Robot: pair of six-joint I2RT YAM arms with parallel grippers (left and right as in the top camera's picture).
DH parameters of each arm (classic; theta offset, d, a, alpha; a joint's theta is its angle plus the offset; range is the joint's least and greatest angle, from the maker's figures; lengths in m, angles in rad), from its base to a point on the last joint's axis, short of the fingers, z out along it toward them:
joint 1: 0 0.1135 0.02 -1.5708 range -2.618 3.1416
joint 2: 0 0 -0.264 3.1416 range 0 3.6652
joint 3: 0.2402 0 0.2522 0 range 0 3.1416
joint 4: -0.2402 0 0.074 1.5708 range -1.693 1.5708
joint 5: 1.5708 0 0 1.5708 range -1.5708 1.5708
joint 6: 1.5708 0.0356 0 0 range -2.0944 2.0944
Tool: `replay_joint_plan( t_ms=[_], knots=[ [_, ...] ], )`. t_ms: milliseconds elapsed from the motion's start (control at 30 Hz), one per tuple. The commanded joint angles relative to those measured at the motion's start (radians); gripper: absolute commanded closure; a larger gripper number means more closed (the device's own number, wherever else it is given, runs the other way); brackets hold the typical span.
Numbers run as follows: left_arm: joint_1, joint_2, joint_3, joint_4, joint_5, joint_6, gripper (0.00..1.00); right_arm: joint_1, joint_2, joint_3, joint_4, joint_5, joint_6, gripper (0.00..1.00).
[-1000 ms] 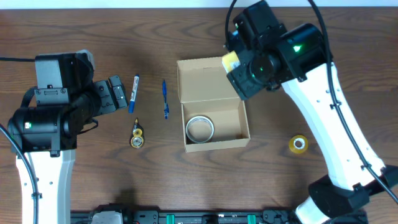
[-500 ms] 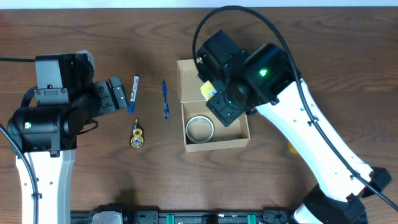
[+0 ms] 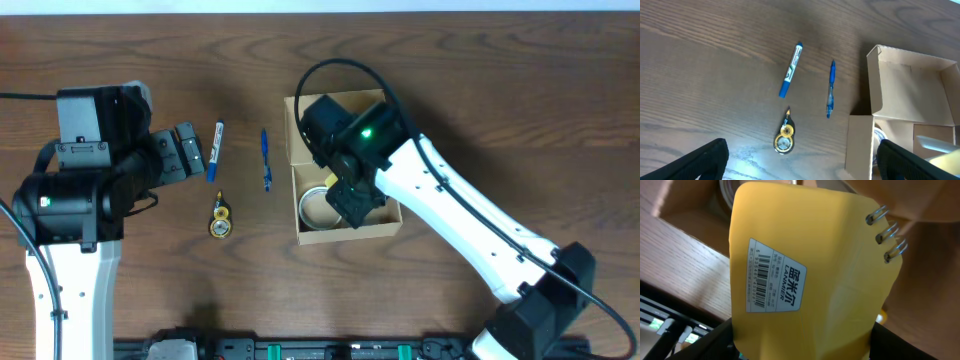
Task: Pack container
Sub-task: 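Lift the notepad with the right gripper and carry it over the box, then lower the notepad into the box beside the tape and release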
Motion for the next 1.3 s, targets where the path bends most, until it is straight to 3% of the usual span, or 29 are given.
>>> replay_joint_plan(
  t_ms=[0,633,1267],
  knots=[
    [0.005,0.004,0.013,0.000,-0.001,0.011,0.05,0.008,-0.002,-0.045,0.026,-0.056,-0.007,0.30],
    [0.005,0.004,0.013,0.002,0.000,0.011,0.05,-0.073,-0.001,-0.299,0.220,-0.076,-0.013,0.30],
    [0.005,0.004,0.013,0.000,0.008,0.011,0.04,-0.153,-0.002,-0.301,0.279,-0.075,-0.016,0.29]
  ],
)
